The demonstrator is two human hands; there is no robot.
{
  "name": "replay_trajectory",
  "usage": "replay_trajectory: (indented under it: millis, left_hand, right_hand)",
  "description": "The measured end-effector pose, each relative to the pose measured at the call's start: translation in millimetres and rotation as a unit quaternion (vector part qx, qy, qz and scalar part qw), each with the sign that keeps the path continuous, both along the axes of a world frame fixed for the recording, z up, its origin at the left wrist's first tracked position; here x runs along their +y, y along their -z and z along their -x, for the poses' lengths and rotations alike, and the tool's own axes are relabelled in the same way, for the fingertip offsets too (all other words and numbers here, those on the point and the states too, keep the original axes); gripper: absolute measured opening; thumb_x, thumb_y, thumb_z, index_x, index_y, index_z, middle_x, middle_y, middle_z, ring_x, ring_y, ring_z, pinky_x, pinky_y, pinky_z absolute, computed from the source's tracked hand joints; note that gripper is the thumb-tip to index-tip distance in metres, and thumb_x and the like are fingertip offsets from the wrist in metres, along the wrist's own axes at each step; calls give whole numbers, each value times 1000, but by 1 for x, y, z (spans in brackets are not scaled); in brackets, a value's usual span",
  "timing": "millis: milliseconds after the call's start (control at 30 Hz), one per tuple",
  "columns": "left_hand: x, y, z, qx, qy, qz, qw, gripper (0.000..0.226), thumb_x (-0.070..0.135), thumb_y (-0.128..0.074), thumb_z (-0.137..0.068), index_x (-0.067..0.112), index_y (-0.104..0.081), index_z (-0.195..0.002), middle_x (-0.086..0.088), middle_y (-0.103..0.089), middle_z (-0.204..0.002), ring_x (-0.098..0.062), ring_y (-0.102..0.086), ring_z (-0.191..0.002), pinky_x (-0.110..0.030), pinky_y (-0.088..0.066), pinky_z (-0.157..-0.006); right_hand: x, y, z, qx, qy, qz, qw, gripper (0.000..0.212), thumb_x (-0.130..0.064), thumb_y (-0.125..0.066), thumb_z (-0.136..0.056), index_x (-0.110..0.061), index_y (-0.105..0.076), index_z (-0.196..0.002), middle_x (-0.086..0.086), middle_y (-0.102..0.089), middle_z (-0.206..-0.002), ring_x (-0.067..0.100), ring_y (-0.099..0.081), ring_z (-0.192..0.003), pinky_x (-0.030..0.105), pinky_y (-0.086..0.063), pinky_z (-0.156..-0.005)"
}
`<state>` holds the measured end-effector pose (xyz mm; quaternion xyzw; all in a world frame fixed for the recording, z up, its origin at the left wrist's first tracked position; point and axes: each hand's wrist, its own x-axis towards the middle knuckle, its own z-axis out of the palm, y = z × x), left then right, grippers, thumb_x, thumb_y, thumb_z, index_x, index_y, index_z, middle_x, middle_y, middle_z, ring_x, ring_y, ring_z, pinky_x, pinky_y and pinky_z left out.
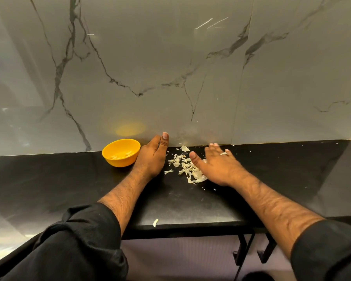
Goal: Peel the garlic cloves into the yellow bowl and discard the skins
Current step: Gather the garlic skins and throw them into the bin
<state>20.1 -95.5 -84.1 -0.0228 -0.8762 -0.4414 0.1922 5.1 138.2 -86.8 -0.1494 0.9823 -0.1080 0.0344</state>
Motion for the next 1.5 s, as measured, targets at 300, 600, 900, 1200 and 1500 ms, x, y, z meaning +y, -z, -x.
replay_trajectory:
  millis: [300,600,900,1200,1500]
  left_hand:
    - [-8,2,10,10,-43,-168,985,81,87,-24,-92,23,-72,-101,0,-76,-102,-17,-71,-103,-46,-57,-99]
    - [-12,1,15,6,-40,-228,973,93,95,-24,-86,18,-73,-101,-3,-77,-102,-21,-73,-101,-36,-53,-88]
    - [-19,-1,11,15,-54,-277,959,75,76,-30,-101,14,-72,-106,-7,-77,-108,-24,-72,-108,-41,-55,-101]
    - [-18,-8,5,15,-52,-321,945,77,68,-31,-105,2,-69,-117,-15,-76,-113,-30,-72,-112,-43,-55,-103]
    - [-22,-9,2,-6,-26,-339,940,84,83,-35,-93,11,-72,-115,-7,-80,-111,-22,-75,-111,-49,-52,-110]
  right_hand:
    - [-12,-5,11,-19,-110,314,943,94,-97,-26,-83,-33,-59,-143,-13,-62,-138,6,-56,-129,40,-46,-113]
    - [-26,-6,30,-84,-144,356,920,75,-84,-36,-93,-29,-73,-128,-11,-72,-131,6,-63,-126,47,-44,-117]
    - [-45,-17,38,-132,-159,289,935,76,-80,-42,-91,-34,-54,-151,-12,-57,-150,8,-53,-137,48,-38,-122]
    - [-55,-20,50,-159,-195,292,923,74,-80,-32,-94,-31,-73,-132,-14,-70,-135,7,-59,-133,49,-36,-123]
    - [-31,-18,32,-193,-213,489,824,62,-41,-39,-106,10,-72,-114,23,-77,-114,38,-72,-114,57,-47,-112]
